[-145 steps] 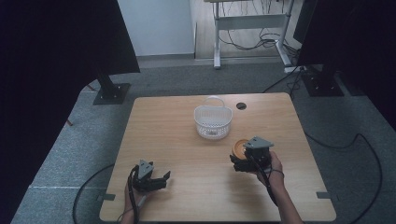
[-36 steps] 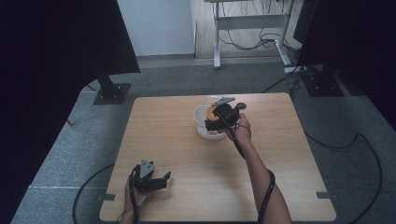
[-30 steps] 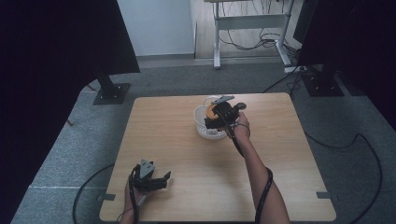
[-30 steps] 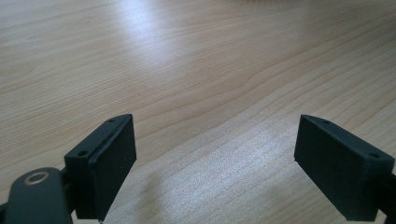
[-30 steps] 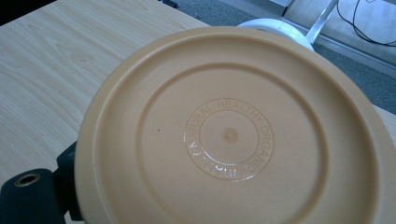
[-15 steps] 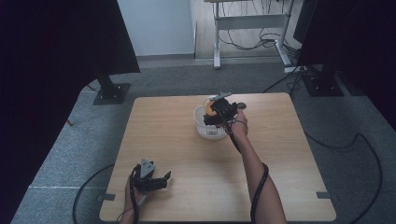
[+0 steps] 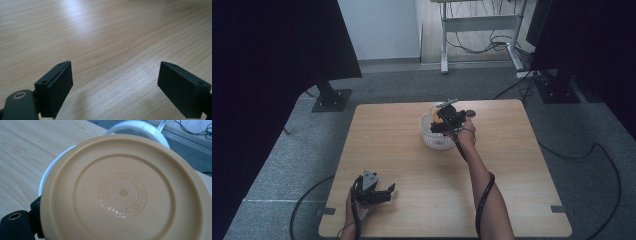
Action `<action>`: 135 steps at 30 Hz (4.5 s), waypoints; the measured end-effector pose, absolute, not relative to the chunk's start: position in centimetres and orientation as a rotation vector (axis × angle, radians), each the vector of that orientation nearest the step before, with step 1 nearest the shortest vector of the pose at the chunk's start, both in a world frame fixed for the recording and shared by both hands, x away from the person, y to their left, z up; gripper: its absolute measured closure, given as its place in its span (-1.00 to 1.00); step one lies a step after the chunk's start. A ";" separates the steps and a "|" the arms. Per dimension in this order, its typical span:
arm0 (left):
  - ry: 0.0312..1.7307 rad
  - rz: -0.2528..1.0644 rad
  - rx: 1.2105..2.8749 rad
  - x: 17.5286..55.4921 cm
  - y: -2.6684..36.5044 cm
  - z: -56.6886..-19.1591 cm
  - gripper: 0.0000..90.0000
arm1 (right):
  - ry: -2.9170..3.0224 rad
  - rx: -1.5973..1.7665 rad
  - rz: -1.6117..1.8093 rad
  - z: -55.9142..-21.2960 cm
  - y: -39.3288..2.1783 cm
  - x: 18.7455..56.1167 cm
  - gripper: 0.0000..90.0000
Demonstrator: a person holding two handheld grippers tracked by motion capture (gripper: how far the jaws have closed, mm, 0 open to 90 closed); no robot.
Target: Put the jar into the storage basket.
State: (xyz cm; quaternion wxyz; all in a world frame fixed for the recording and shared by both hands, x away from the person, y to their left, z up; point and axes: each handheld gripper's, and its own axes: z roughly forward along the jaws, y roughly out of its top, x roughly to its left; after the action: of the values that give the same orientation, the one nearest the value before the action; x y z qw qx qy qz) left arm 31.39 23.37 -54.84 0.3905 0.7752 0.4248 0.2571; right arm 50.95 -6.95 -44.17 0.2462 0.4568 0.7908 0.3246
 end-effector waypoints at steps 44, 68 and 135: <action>1.077 0.677 2.022 31.6 22.8 -54.9 -0.72 | 2.367 1.416 0.586 -47.8 -5.9 54.1 -0.84; 1.078 0.689 2.046 31.6 22.6 -55.0 -0.72 | 2.214 1.394 0.776 -46.7 -7.1 52.5 -0.86; 1.068 0.752 2.120 31.7 21.7 -55.2 -0.74 | 1.971 1.331 1.254 -53.1 -22.1 30.2 -0.83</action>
State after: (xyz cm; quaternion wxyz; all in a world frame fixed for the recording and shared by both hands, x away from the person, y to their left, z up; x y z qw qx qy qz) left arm 31.67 21.66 -55.20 0.3199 0.8066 0.4064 0.2860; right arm 30.23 -22.06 -53.05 0.2245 0.4825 0.7144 0.4544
